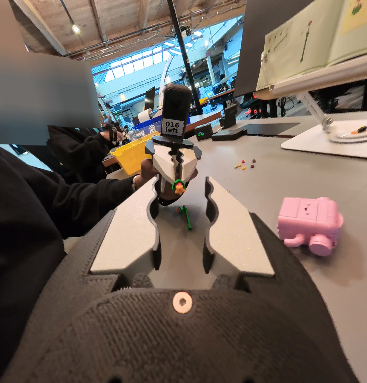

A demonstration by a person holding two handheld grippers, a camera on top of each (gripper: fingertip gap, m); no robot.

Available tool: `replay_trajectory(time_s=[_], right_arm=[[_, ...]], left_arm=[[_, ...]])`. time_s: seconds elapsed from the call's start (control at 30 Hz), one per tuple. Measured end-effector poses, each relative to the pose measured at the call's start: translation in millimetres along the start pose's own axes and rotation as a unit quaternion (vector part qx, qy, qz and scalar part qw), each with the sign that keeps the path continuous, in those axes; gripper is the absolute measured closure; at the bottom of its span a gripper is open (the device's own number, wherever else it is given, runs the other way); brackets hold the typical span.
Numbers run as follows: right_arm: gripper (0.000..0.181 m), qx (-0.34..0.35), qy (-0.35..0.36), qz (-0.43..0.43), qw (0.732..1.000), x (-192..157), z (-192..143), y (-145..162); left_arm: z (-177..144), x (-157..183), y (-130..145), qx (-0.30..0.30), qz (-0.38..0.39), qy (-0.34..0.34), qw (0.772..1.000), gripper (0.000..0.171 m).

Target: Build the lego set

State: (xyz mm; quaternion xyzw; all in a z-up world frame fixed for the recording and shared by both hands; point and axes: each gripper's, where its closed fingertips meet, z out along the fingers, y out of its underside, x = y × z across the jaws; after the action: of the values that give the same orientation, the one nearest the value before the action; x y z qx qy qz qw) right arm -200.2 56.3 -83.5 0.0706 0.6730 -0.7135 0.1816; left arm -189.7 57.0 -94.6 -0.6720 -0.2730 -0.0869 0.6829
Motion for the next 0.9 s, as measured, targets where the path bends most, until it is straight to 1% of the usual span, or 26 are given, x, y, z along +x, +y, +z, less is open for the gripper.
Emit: replay_trajectory(time_s=[0.17, 0.27, 0.37, 0.53, 0.67, 0.77, 0.83, 0.9], right_arm=[[0.143, -0.027, -0.007, -0.013, 1.000, -4.3, 5.2, 9.2], [0.156, -0.031, -0.008, -0.026, 0.999, -9.3, 8.1, 10.3], [0.169, -0.032, -0.001, -0.033, 0.999, -7.3, 6.9, 10.7], [0.171, -0.042, -0.001, -0.037, 0.998, -8.4, 5.3, 11.3], [0.171, -0.060, 0.003, -0.036, 0.998, -7.9, 5.1, 14.9], [0.172, -0.061, 0.001, -0.030, 0.998, -8.1, 4.9, 14.7], [0.173, -0.078, 0.007, -0.036, 0.996, -6.3, 5.0, 19.4], [0.173, -0.074, 0.005, -0.032, 0.997, -6.8, 5.0, 18.3]], left_arm=[[-1.5, 1.1, -2.0, 0.006, 0.006, 0.002, 1.000, 0.171], [-0.6, 2.1, -0.9, 0.002, 0.009, 0.003, 1.000, 0.171], [0.3, 4.6, -1.1, 0.002, 0.011, 0.009, 1.000, 0.171], [1.2, 5.8, -0.4, 0.000, 0.009, 0.013, 1.000, 0.171], [2.1, 4.7, 2.6, -0.013, 0.010, 0.006, 1.000, 0.171], [2.5, 5.2, 1.7, -0.008, 0.005, 0.008, 1.000, 0.171], [2.9, 3.1, 5.9, -0.024, 0.009, -0.001, 1.000, 0.171], [3.1, 2.5, 6.3, -0.025, 0.010, -0.004, 1.000, 0.171]])
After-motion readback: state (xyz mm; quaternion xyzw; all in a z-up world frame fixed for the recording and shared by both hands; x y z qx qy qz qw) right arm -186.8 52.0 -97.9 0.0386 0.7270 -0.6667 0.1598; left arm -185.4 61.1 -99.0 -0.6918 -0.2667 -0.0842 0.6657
